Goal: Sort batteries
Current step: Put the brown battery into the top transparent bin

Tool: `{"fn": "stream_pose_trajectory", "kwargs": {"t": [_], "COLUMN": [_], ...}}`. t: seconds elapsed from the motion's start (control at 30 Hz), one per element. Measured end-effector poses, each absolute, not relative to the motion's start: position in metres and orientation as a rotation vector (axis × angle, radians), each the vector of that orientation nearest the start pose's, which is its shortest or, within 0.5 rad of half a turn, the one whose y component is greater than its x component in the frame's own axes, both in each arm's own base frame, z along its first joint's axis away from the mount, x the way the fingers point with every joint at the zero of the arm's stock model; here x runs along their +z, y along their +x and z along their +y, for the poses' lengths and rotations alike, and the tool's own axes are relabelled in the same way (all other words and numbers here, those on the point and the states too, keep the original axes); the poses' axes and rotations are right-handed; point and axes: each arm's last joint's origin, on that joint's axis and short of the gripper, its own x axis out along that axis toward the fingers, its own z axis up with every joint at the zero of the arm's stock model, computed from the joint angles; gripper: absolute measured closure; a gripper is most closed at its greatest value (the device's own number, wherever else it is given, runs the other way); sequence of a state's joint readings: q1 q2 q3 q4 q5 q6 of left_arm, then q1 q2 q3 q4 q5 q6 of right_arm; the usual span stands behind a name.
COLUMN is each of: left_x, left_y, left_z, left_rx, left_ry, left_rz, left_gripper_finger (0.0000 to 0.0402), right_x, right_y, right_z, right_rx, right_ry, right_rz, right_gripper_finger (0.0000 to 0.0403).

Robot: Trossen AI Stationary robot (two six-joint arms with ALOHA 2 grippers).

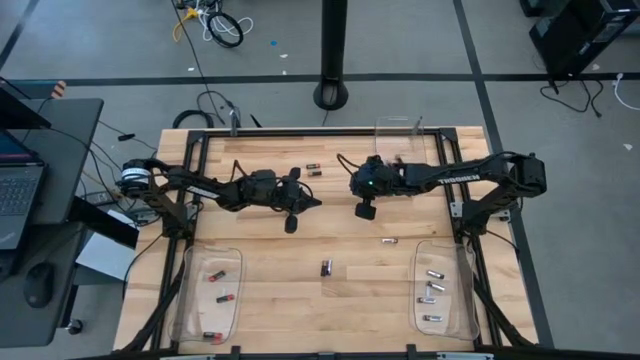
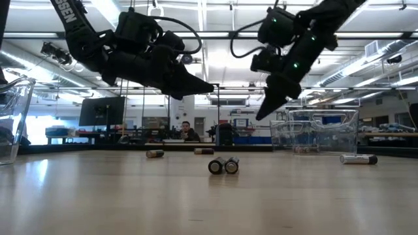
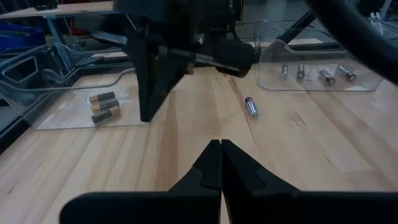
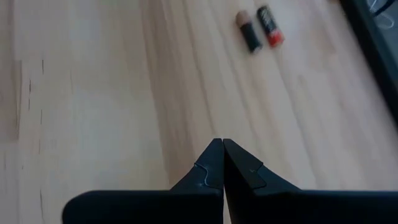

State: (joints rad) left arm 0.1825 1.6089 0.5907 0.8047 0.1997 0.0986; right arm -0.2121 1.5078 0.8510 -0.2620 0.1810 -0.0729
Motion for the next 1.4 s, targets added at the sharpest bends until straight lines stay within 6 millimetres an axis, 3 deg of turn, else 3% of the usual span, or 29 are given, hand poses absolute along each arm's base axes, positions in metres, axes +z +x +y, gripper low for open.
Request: {"fn": "stream_pose_trajectory", "kwargs": {"t": [0.23,0.63,0.87,1.2,1.4], "left_x": [0.168,0.178,0.182,0.189,0.2], "left_y": [0.301,0.315,0.319,0.316,0.317], "left_z": [0.05,0.052,0.053,0.053,0.055], "left_rx": [-0.03,-0.032,-0.03,-0.023,0.017], "left_ry": [0.048,0.057,0.049,0.065,0.039], "left_rz": [0.262,0.359,0.41,0.424,0.583], "left_gripper_finger": [0.0396,0.0396,0.0396,0.0396,0.0396], "right_x": [0.18,0.198,0.199,0.174,0.171], "right_y": [0.283,0.279,0.28,0.271,0.27], "right_z": [-0.058,-0.049,-0.046,-0.038,-0.031], "right_rx": [-0.317,-0.289,-0.281,-0.234,-0.212], "right_ry": [-0.041,-0.071,-0.073,-0.029,-0.039], "right_rz": [0.922,0.851,0.843,0.685,0.58], "right_gripper_finger": [0.0395,0.0395,0.0395,0.0395,0.0394]}}
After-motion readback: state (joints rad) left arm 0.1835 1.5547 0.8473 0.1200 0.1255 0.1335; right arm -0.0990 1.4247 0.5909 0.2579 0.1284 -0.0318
